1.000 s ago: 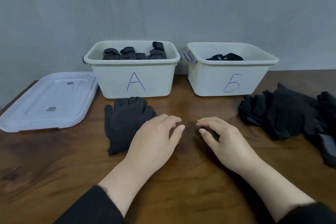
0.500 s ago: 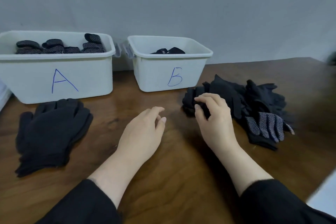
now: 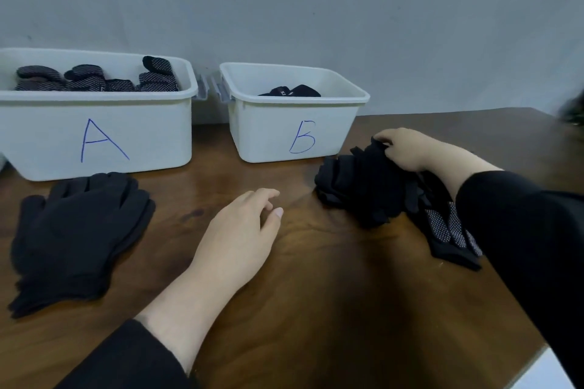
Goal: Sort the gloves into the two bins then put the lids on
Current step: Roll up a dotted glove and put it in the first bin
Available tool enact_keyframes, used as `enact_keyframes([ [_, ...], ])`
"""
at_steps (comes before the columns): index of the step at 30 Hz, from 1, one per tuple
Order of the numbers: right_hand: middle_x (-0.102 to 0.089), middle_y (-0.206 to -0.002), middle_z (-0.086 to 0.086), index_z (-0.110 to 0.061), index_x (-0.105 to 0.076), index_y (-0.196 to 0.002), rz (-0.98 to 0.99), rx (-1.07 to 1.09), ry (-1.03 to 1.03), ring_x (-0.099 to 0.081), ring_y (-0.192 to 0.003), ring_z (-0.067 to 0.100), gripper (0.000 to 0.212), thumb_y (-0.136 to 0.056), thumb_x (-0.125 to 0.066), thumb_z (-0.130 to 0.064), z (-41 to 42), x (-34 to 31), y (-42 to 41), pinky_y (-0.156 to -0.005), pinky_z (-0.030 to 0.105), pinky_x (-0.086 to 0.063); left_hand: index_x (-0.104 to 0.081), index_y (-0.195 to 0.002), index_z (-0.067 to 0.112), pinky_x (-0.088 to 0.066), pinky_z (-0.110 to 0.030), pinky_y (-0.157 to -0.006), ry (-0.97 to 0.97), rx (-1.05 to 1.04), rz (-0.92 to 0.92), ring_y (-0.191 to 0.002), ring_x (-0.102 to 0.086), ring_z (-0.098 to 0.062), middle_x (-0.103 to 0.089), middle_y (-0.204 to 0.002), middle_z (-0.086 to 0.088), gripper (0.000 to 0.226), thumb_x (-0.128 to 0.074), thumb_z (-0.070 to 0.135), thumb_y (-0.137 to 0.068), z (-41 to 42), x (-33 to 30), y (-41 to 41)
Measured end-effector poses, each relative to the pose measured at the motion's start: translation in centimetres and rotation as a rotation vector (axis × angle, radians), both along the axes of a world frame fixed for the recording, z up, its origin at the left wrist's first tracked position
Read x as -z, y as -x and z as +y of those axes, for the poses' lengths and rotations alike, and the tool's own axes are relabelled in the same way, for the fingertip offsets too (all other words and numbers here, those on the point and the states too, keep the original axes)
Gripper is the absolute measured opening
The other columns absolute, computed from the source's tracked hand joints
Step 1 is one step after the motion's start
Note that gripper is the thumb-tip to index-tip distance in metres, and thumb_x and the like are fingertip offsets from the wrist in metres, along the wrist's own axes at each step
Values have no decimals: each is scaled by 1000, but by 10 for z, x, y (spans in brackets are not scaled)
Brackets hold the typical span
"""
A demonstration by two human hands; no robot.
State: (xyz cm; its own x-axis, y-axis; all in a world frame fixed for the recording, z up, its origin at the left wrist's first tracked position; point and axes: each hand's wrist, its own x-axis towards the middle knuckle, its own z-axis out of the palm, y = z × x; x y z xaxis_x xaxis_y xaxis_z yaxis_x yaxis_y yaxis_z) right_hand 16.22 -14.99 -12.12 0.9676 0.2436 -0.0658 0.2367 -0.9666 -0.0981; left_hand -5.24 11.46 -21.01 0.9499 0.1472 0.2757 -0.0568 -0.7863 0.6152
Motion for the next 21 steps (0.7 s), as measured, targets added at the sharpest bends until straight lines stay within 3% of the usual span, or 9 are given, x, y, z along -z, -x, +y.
enact_keyframes([
  [2, -47, -153, 8, -16, -43, -151, 61, -34, 59, -45, -138, 28, 56, -96, -51, -7, 1, -4, -7, -113, 35, -35, -49, -137, 39, -46, -21, -89, 3, 0, -8, -105, -54, -1, -57, -116, 23, 36, -44, 45, -101, 1, 1, -1],
  [6, -52, -148, 6, -19, -44, -149, 64, -55, -35, -49, -135, 26, 62, -91, -57, -2, 2, -9, -12, -109, 33, -37, -49, -137, 38, -44, -19, -88, 11, 8, -11, -105, -53, 0, -57, -115, 23, 36, -45, 44, -101, 0, 1, -2],
  [10, -64, -123, 5, -20, -67, -117, -122, -110, -35, -58, -111, 26, 30, -90, -64, -7, -2, -6, -14, -93, 33, -45, -49, -136, 38, -44, -19, -88, 20, 9, -12, -105, -54, -1, -56, -114, 23, 36, -45, 43, -101, 1, 2, -2],
  [13, -61, -104, 1, -21, -68, -91, -199, -113, -109, -60, -93, 24, 8, -89, -69, -14, -4, -22, -6, -76, 31, -44, -52, -134, 37, -47, -24, -91, 38, 11, -19, -105, -54, -2, -57, -112, 22, 35, -46, 43, -100, 1, 2, -2],
  [16, -64, -90, 0, -18, -66, -90, -261, -93, -241, -58, -75, 21, 6, -86, -66, -14, -1, -52, 12, -63, 30, -44, -52, -134, 37, -47, -24, -91, 49, 13, -16, -105, -54, -2, -57, -112, 22, 35, -46, 43, -100, 1, 2, -1],
  [21, -68, -84, 1, -17, -72, -94, -270, -120, -458, -59, -75, 17, 8, -89, -66, -15, 16, -106, 47, -64, 27, -47, -52, -134, 37, -46, -20, -89, 86, 13, -47, -103, -52, 0, -58, -113, 23, 35, -44, 43, -101, 0, -5, 4],
])
